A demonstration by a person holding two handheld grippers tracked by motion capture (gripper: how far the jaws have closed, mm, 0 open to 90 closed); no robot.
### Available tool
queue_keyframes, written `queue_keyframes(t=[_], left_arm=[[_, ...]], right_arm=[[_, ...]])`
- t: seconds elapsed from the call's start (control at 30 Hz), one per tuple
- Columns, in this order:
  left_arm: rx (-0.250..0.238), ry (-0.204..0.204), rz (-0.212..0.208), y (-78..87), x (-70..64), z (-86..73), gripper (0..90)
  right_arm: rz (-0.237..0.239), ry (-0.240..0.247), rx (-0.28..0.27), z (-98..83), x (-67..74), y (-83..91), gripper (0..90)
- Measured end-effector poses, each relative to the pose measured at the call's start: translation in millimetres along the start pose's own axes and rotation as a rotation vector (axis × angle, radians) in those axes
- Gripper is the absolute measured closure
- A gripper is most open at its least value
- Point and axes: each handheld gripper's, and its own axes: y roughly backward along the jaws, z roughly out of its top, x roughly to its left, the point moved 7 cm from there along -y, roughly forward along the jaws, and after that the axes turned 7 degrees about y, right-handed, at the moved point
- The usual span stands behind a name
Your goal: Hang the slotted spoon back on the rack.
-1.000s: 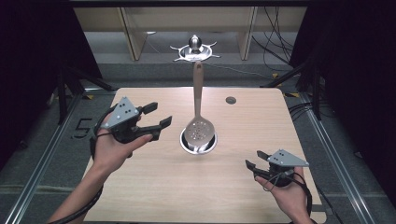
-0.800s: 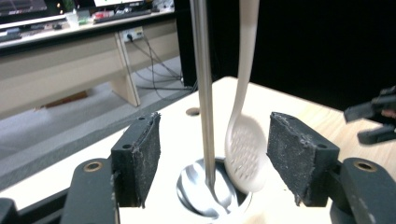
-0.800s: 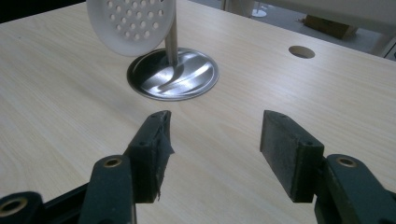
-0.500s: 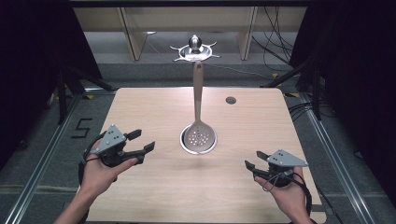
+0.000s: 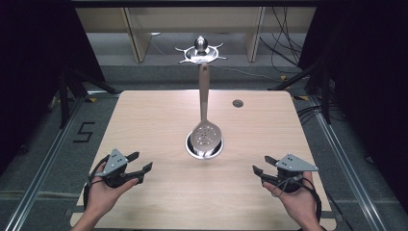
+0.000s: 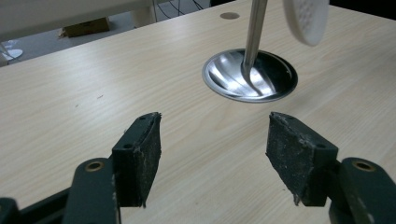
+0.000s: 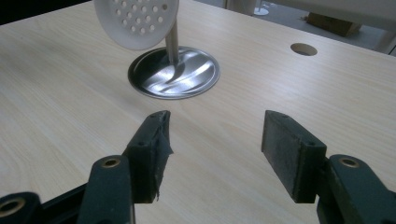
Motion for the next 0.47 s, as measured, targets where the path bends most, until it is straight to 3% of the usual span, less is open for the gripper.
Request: queue_keyframes(t=[0.07, 0.13, 0.17, 0.3, 0.4, 0.43, 0.47], left_arm=[[0.022, -0.012, 0.010, -1.6, 1.5, -8.0, 35.0], [0.036, -0.023, 0.011, -3.4, 2.2, -11.8, 35.1], [0.044, -0.019, 0.020, -3.3, 2.4, -12.7, 35.1], [0.039, -0.029, 0.003, -6.8, 0.7, -12.1, 35.0], [0.043, -0.034, -0.002, -7.4, 0.3, -12.6, 34.9], [0.050, -0.015, 0.001, -7.5, -0.3, -14.0, 34.9], [0.045, -0.031, -0.001, -8.0, 1.0, -13.5, 34.9]], right_arm=[[0.010, -0.002, 0.000, -0.5, -0.2, -0.3, 42.5], [0.014, -0.046, 0.004, -1.6, 2.1, 1.0, 42.4], [0.014, -0.017, -0.005, -1.7, -1.3, 0.2, 42.3], [0.019, -0.053, 0.007, -3.9, -0.3, 1.9, 42.1], [0.025, -0.028, -0.008, -3.8, -3.6, 0.6, 42.0], [0.013, -0.033, -0.001, -4.7, -3.7, 0.9, 41.9], [0.015, -0.022, -0.008, -4.3, -5.2, 0.6, 41.9]])
